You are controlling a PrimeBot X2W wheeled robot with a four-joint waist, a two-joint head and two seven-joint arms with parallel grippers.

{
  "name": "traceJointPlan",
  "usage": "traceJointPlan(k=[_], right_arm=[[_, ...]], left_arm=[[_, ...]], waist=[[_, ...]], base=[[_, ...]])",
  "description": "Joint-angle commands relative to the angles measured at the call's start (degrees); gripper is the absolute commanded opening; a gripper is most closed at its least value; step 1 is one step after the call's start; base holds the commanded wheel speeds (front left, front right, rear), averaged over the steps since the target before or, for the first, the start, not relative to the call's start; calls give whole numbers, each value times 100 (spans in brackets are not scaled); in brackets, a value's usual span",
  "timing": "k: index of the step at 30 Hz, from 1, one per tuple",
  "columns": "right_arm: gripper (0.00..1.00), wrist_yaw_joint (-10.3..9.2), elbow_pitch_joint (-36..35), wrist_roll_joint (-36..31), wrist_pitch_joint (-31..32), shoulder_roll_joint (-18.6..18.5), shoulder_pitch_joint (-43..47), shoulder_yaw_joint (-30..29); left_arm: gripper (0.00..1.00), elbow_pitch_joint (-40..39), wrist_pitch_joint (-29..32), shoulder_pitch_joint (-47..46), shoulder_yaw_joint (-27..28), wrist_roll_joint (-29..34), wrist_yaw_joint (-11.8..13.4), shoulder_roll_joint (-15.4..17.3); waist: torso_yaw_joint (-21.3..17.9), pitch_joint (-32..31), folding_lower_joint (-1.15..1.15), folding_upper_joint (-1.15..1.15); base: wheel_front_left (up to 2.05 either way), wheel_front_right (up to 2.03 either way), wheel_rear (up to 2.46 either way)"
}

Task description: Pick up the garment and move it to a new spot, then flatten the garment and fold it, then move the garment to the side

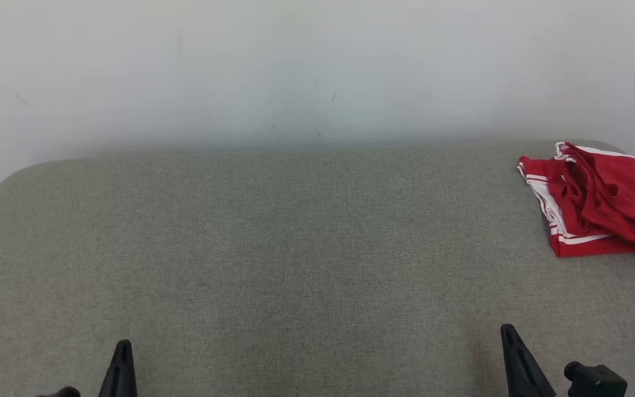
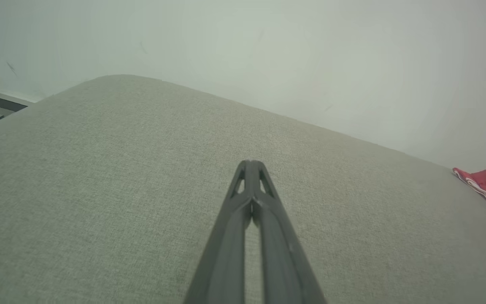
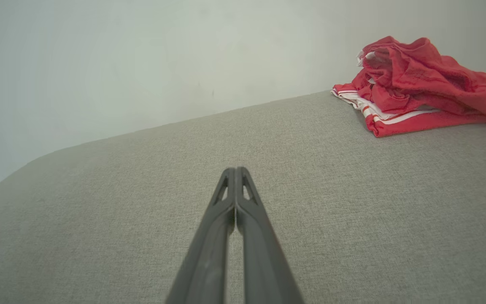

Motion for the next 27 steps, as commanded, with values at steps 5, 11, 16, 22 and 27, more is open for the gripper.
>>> traceJointPlan(k=[5, 11, 16, 22, 27], right_arm=[[0, -1, -103, 664, 148, 5, -205, -97], [0, -2, -114, 1264, 295, 10, -265, -168], [0, -3, -123, 1737, 414, 15, -307, -225], [0, -3, -132, 2267, 545, 22, -360, -290], [0, -4, -141, 2682, 650, 27, -399, -342]], left_arm=[[0, -78, 138, -203, 17, -652, -48, 22], [0, -66, 279, -256, 20, -1242, -70, 25], [0, -50, 394, -308, 29, -1711, -88, 27], [0, -28, 531, -361, 43, -2228, -104, 30], [0, -10, 636, -411, 54, -2638, -121, 32]], waist=[[-3, 9, 0, 0], [-7, 19, 0, 0], [-10, 27, 0, 0], [-14, 37, 0, 0], [-17, 46, 0, 0]], base=[[0, 0, 0], [0, 0, 0], [0, 0, 0], [0, 0, 0], [0, 0, 0]])
